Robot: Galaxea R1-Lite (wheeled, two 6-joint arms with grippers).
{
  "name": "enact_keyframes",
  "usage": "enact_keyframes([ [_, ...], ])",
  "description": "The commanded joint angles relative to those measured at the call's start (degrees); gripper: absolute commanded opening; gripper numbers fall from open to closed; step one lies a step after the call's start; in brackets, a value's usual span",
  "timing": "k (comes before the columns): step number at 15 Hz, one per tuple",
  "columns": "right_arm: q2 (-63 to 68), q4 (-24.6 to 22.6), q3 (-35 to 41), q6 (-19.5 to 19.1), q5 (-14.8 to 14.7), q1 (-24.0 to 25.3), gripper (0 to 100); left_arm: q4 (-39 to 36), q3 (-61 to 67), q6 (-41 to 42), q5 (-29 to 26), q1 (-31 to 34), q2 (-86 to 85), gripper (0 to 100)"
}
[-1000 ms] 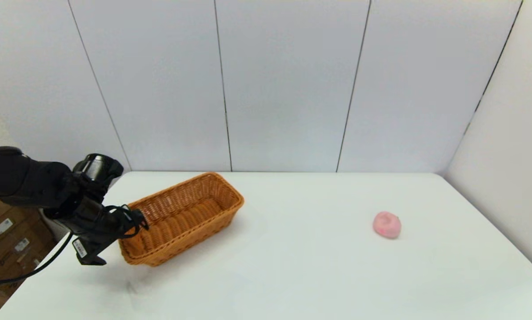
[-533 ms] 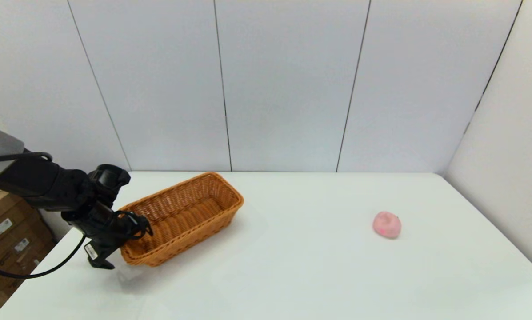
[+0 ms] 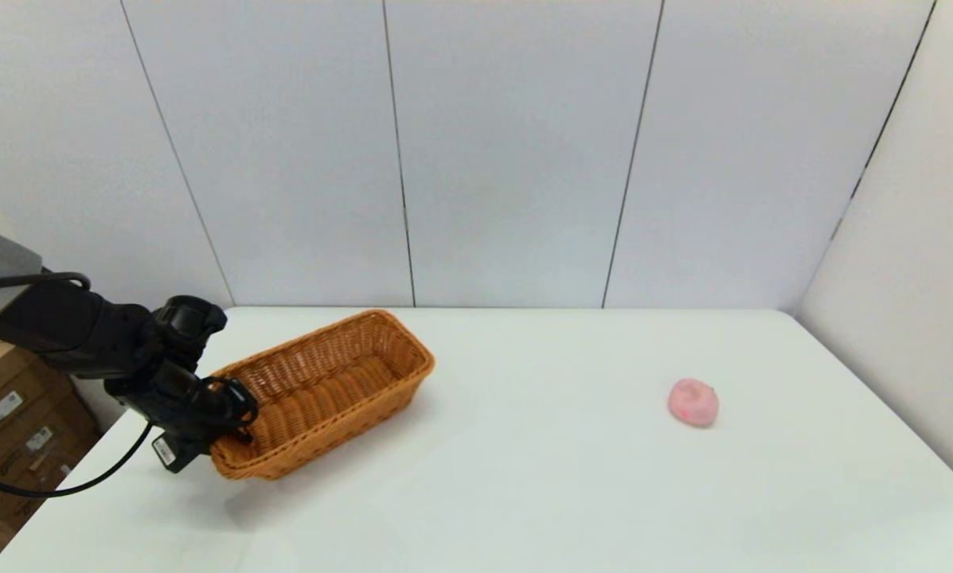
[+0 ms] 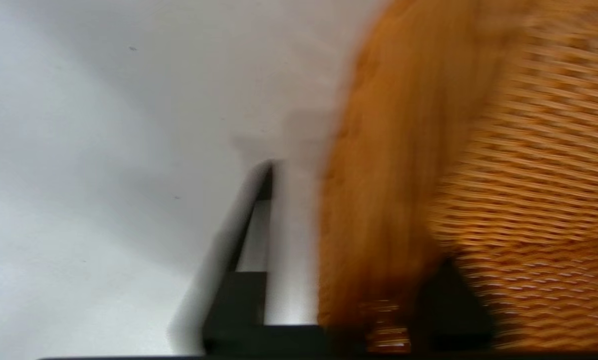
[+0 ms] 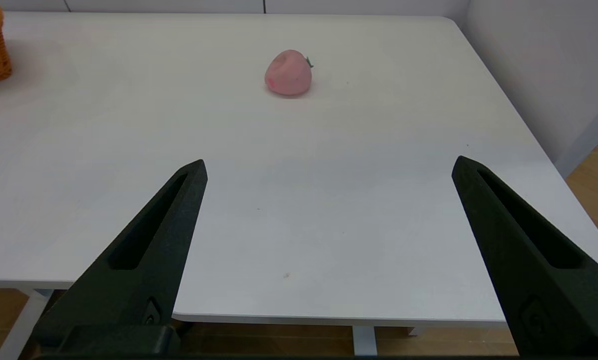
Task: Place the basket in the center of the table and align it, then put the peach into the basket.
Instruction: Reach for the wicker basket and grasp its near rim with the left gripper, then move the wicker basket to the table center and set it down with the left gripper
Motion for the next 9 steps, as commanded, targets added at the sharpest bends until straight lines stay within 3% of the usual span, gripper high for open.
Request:
enact_keyframes([
  [1,-0.02,0.08,0.0,-0.11,0.13,0.02,100,0.24,-0.13,-0.32,-3.02,0.52,-1.35,0],
  [4,-0.02,0.17,-0.09,-0.19,0.22,0.02,100,0.59,-0.75,-0.32,-7.32,1.84,-2.05,0],
  [6,-0.02,0.26,-0.09,-0.37,0.39,0.02,100,1.82,-1.1,-0.06,-16.55,4.12,-4.69,0],
  [9,-0.02,0.35,-0.09,-0.37,0.39,0.02,100,3.58,-1.71,1.17,-18.66,4.39,-6.36,0],
])
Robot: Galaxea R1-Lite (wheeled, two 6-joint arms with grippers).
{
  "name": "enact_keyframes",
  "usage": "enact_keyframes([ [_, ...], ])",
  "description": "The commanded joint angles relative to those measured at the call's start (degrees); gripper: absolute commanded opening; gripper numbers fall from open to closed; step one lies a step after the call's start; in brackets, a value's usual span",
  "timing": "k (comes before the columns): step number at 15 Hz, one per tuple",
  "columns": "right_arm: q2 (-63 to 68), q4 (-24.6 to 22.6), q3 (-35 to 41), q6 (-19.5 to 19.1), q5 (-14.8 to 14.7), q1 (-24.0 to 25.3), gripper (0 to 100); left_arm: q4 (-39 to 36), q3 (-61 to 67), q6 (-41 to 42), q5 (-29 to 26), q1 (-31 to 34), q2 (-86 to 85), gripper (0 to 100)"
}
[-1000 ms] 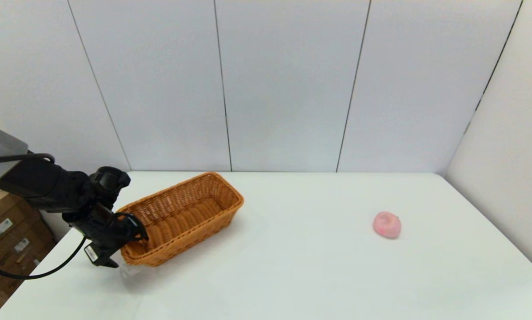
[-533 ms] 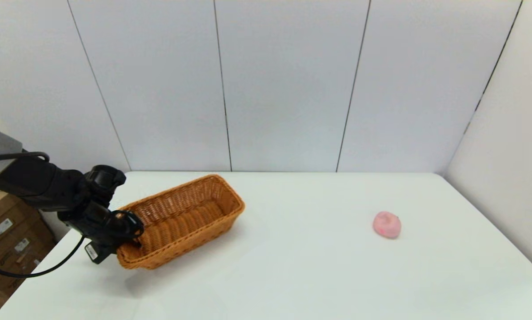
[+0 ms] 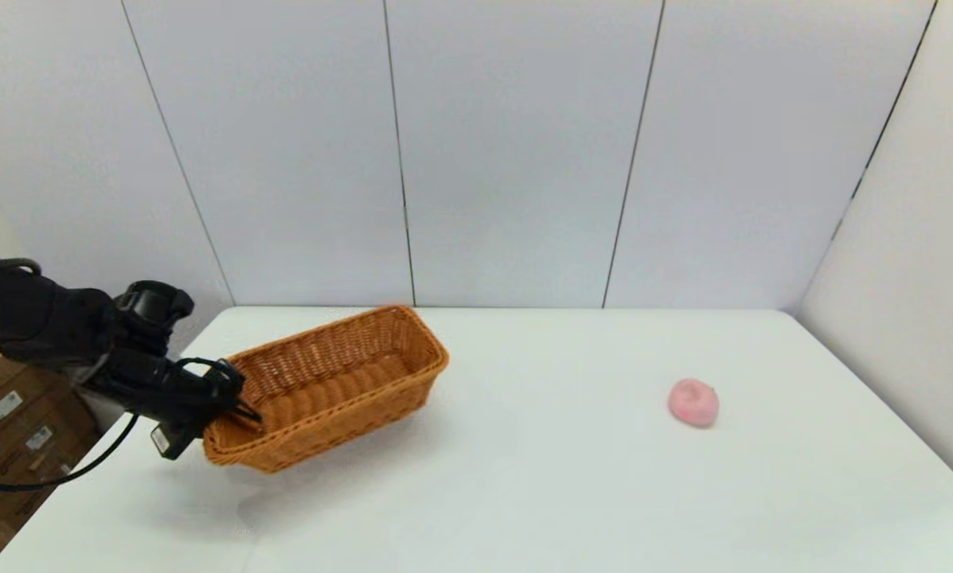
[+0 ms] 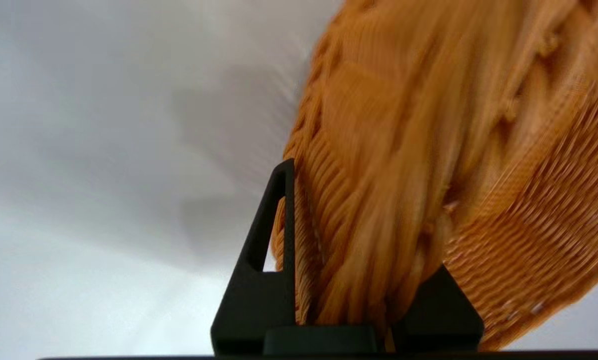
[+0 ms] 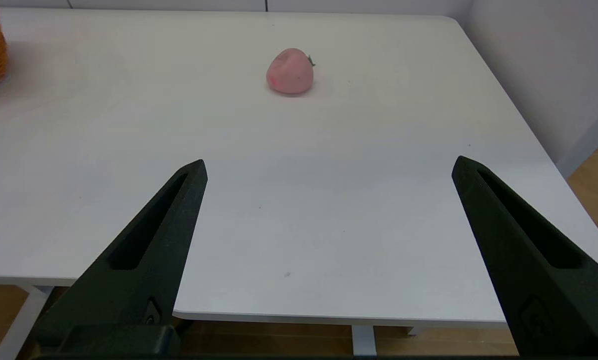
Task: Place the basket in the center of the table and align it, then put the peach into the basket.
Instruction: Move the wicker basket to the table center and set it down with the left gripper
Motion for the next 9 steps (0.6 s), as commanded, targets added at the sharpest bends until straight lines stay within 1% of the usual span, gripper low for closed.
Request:
enact_keyframes([
  [1,-0.02,0.13,-0.04,-0.04,0.03,0.02,100,1.47,-0.66,0.59,-3.62,0.8,-3.36,0],
  [2,-0.02,0.13,-0.04,-0.22,0.12,0.02,100,2.09,-0.66,1.03,-5.91,0.8,-4.59,0],
  [4,-0.02,0.13,-0.04,-0.39,0.12,0.02,100,6.13,-0.83,7.09,-8.55,-0.34,-7.23,0],
  [5,-0.02,0.13,-0.04,-0.39,0.12,0.02,100,8.77,-1.98,9.2,-8.55,-2.98,-7.93,0],
  [7,-0.02,0.22,-0.04,-0.48,0.2,0.02,100,12.37,-5.84,9.46,-8.46,-8.42,-8.2,0],
  [9,-0.02,0.22,-0.04,-0.57,0.2,0.02,100,12.64,-8.65,9.55,-7.49,-14.67,-6.35,0],
])
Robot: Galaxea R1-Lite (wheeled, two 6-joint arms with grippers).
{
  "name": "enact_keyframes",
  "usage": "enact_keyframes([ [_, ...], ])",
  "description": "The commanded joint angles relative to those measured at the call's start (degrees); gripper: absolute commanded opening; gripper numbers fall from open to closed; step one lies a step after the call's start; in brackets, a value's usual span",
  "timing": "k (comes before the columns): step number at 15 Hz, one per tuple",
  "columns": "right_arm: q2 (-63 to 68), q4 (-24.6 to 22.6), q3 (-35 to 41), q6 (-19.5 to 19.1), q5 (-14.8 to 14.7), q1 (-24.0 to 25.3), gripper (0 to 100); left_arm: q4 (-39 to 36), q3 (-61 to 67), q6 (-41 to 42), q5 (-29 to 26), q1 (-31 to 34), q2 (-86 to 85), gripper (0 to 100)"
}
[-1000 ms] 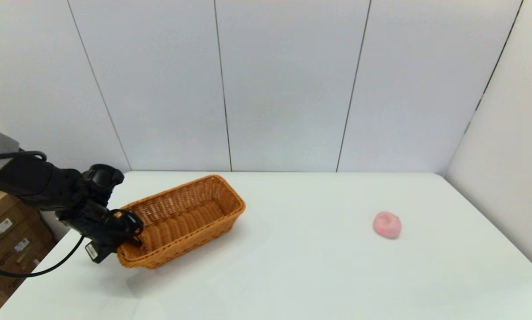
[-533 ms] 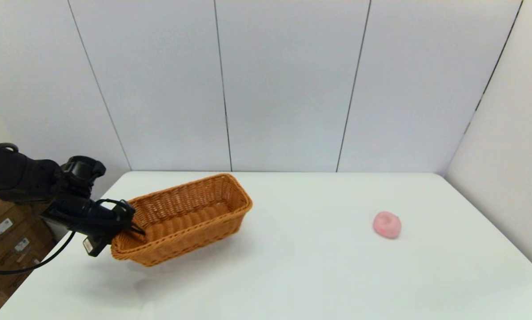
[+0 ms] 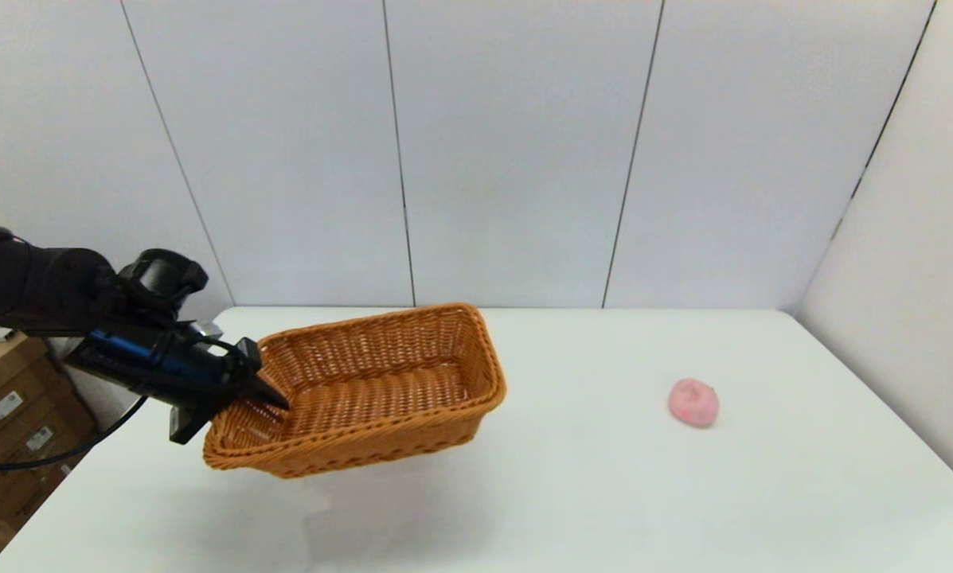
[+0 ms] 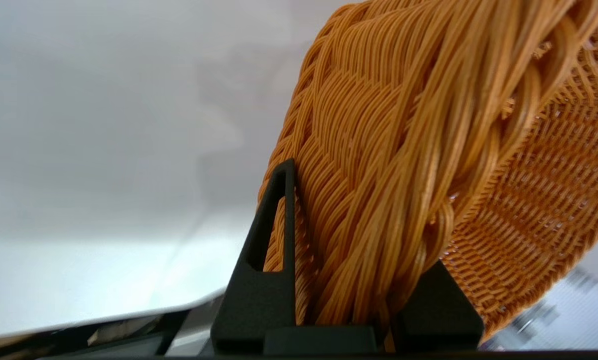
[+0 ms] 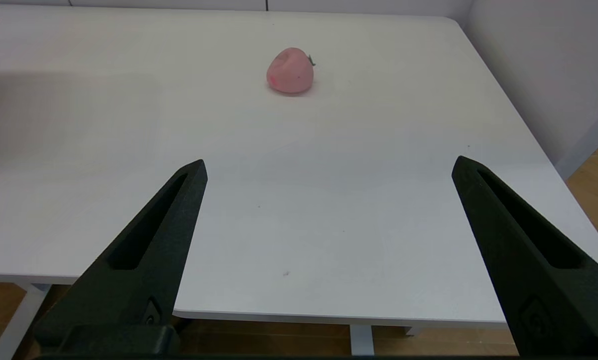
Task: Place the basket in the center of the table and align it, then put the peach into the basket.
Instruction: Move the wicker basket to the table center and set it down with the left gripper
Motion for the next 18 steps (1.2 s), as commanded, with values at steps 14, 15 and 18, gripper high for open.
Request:
enact_keyframes([
  [14,-0.02,0.11,-0.01,-0.2,0.16,0.02,100,6.41,-27.87,-9.42,10.61,-28.82,23.1,0],
  [15,-0.02,0.11,-0.01,-0.2,0.16,0.02,100,6.41,-27.69,-9.51,10.61,-28.74,23.19,0],
  [18,-0.02,0.11,-0.01,-0.2,0.16,0.02,100,6.41,-27.78,-10.04,10.69,-27.77,23.19,0],
])
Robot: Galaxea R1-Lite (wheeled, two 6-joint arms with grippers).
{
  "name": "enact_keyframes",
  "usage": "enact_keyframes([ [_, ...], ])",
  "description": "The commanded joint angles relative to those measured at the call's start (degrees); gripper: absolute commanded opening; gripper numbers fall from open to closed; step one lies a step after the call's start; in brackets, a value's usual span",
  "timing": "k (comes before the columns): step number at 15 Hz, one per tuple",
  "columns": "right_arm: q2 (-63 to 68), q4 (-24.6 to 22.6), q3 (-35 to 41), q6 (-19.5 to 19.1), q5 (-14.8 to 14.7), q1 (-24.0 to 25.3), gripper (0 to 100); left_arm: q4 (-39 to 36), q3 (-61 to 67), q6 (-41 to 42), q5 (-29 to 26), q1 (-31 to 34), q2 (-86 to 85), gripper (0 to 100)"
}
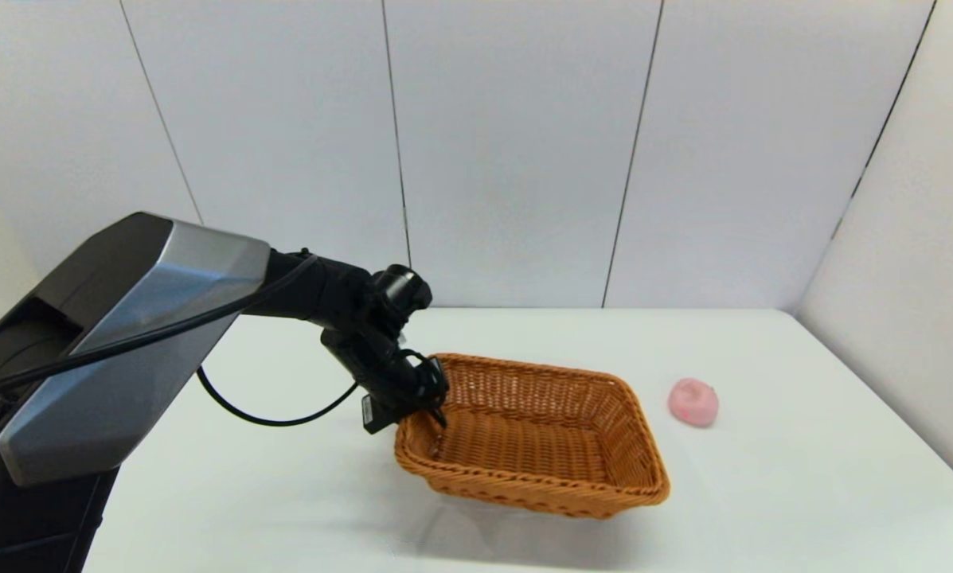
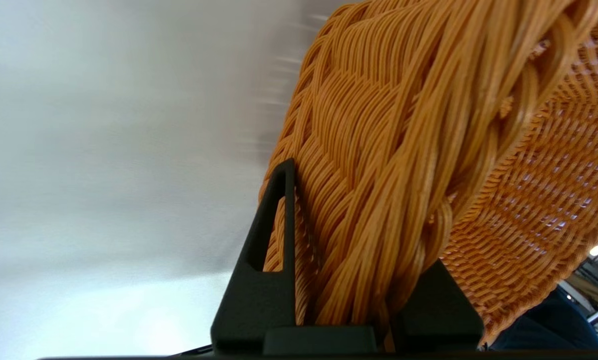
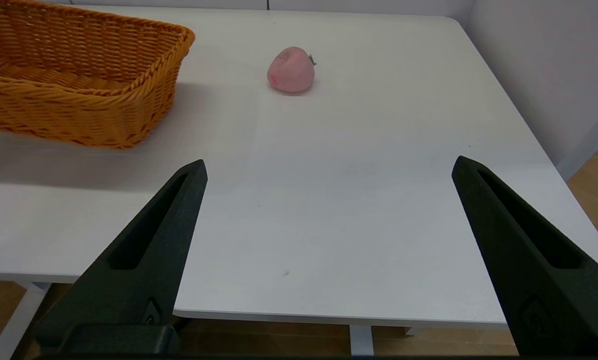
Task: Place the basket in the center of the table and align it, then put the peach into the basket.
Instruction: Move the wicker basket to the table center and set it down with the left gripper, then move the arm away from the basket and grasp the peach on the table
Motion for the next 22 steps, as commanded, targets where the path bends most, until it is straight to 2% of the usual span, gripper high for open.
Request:
enact_keyframes([
  [1,-0.02,0.07,-0.01,-0.02,-0.02,0.02,100,0.23,0.03,-0.99,0.12,0.83,0.61,0],
  [4,0.06,0.07,-0.01,-0.02,-0.02,0.02,100,0.23,0.2,-2.13,1.08,0.92,0.61,0],
  [5,0.06,0.07,-0.01,-0.02,-0.02,0.02,100,0.23,0.47,-2.22,1.26,0.92,0.52,100],
  [13,0.15,0.07,-0.01,-0.11,-0.02,0.02,100,-0.12,-1.29,-1.07,2.23,3.82,-6.33,100],
  [16,0.15,0.07,-0.01,-0.02,-0.02,0.02,100,0.84,-2.34,3.67,2.31,9.01,-13.54,100],
  [19,0.15,0.16,-0.01,-0.02,-0.02,0.02,100,6.03,-1.03,10.7,2.75,16.21,-22.77,100],
  [22,0.06,0.16,-0.01,-0.02,-0.02,0.02,100,7.79,9.61,17.73,6.97,22.1,-39.47,100],
])
